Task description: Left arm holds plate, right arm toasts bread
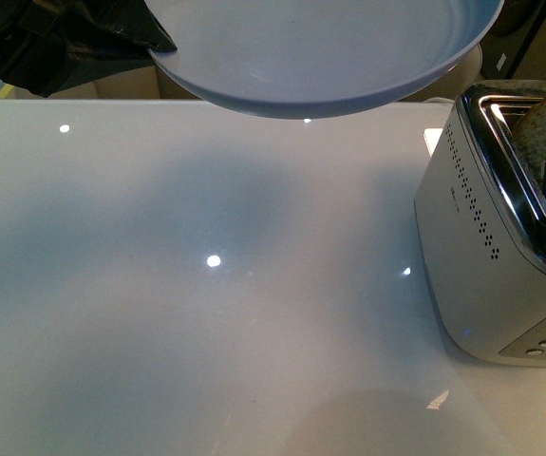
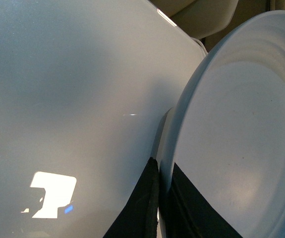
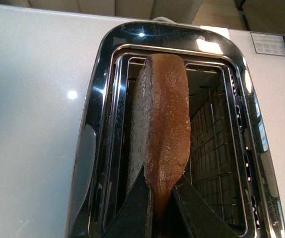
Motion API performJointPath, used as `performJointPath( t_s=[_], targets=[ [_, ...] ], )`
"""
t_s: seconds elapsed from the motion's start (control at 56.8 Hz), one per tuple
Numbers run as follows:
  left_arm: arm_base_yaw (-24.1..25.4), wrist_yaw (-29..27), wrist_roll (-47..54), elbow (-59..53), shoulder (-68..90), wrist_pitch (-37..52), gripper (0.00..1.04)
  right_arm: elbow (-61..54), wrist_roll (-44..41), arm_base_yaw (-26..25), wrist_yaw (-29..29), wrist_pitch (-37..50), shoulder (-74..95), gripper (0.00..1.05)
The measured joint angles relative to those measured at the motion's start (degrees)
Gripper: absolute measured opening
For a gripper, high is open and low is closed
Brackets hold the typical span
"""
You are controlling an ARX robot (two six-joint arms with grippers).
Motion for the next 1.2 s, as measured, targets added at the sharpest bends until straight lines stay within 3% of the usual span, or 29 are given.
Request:
performJointPath(
  t_s=[0.211, 0.317, 0.51, 0.669, 0.757, 0.827, 1.197],
  targets=[
    [0.0, 0.0, 0.0, 0.0, 0.0, 0.0, 0.03, -0.9, 2.1, -0.4, -0.9, -1.9, -2.3, 0.51],
    [0.0, 0.0, 0.0, 0.0, 0.0, 0.0, 0.03, -1.4, 2.0, -0.6, 1.6, -3.1, -8.8, 0.73],
    [0.0, 0.0, 0.0, 0.0, 0.0, 0.0, 0.03, -4.0, 1.1, -0.7, 6.5, -4.3, -20.9, 0.97],
    [-0.1, 0.1, 0.0, 0.0, -0.1, 0.0, 0.03, -5.4, 0.5, -1.1, 5.8, -2.9, -25.1, 0.94],
    [-0.1, 0.1, 0.0, 0.0, -0.1, 0.0, 0.03, -10.5, 0.1, -3.1, -4.1, 10.5, -25.0, 0.81],
    [-0.1, 0.1, 0.0, 0.0, -0.1, 0.0, 0.03, -13.4, 0.0, -4.2, -7.4, 15.8, -26.5, 0.71],
    [-0.1, 0.1, 0.0, 0.0, -0.1, 0.0, 0.03, -20.3, -0.1, -8.3, -11.6, 13.0, -37.3, 0.14]
  ],
)
